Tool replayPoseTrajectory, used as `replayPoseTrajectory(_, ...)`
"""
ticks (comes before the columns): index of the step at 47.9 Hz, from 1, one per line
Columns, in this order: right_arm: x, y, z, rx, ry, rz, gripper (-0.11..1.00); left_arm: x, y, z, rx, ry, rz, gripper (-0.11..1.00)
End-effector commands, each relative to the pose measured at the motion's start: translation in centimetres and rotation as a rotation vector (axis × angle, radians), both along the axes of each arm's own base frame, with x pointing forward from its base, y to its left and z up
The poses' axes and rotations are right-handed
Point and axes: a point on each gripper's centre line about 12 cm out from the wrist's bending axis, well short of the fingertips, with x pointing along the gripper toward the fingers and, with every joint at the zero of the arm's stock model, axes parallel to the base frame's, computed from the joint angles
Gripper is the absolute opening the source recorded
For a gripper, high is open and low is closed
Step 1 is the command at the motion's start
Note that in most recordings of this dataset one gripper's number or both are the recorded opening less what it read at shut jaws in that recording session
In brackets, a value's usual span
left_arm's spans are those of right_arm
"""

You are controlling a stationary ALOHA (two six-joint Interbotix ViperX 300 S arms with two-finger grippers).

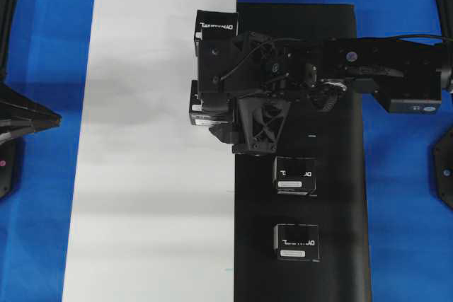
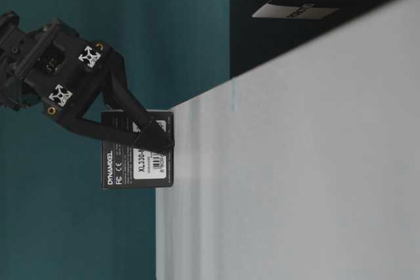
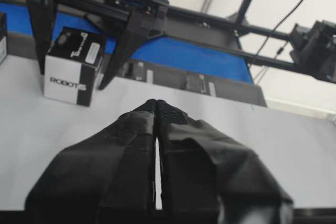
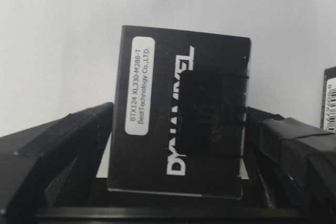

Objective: Place the box from the black base onto the white base.
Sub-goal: 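Open the right gripper and withdraw it rightward from the box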

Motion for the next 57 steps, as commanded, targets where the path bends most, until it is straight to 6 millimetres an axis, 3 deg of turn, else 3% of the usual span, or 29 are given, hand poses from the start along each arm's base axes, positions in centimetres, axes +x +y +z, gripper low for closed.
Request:
replayPoseTrajectory(1,-0.1,-0.2,1.0,0.001,-0.026,-0.008,0.99,0.1,0.0,0.5,0.0,-0.014,0.0,0.01)
replayPoseTrajectory(9,-1.2,-0.4,2.6,-0.003,-0.063,-0.014,0.99,0.0,0.0,0.5,0.003,-0.017,0.002,0.01)
replayPoseTrajectory(38,-5.8,0.3,5.1,0.011,-0.189,-0.037,0.99,-0.1,0.0,0.6,0.003,-0.017,0.002,0.01)
replayPoseTrajectory(57,-6.9,0.8,6.6,0.015,-0.298,-0.039,0.99,-0.4,0.0,0.8,0.001,-0.031,-0.001,0.01)
